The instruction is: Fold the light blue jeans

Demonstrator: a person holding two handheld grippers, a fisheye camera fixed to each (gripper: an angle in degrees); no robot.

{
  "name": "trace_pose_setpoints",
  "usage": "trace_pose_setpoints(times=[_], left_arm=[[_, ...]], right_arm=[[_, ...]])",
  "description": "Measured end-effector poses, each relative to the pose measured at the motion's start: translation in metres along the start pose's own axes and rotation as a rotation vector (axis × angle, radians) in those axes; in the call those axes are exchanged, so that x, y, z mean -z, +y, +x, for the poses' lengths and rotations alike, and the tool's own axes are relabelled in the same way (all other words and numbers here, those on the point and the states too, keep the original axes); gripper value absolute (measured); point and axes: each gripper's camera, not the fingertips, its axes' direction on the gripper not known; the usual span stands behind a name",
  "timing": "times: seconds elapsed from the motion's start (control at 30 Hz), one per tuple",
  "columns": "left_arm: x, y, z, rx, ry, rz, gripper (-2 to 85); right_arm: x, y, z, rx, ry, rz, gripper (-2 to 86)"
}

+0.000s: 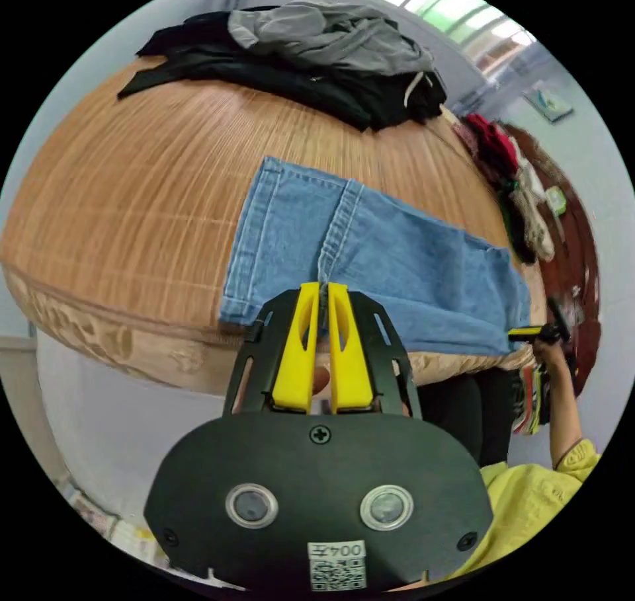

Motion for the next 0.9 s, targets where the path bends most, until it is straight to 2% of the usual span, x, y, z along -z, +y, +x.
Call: trace_pose_setpoints(times=[0.1, 0.23, 0.33, 0.53, 0.6, 0.7, 0.9], left_arm=[[0.005, 0.012, -0.019, 0.040, 0.090, 0.053, 2.7], [0.023, 0.018, -0.021, -0.022, 0.048, 0.101, 3.8], [0.033, 0.026, -0.032, -0.002, 0.056, 0.133, 5.2], [0.047, 0.065, -0.042, 0.108, 0.202, 0.204, 6.3], [0.047, 0.086, -0.035, 0.126, 0.235, 0.221, 6.5], [0.043, 0.103, -0.019, 0.125, 0.233, 0.203, 6.7], [0.044, 0.120, 0.025, 0.088, 0.251, 0.228, 7.7]], right_arm=[[-0.009, 0.014, 0.009, -0.019, -0.028, 0.028, -0.7], [-0.020, 0.039, 0.024, -0.069, -0.087, 0.111, -0.6], [-0.034, 0.070, 0.038, -0.122, -0.148, 0.237, -0.5], [-0.060, 0.150, 0.075, -0.306, -0.430, 0.552, 0.5], [-0.067, 0.185, 0.084, -0.373, -0.515, 0.694, 3.1], [-0.080, 0.215, 0.091, -0.422, -0.570, 0.778, 6.3], [-0.094, 0.255, 0.096, -0.377, -0.633, 0.879, 6.4]])
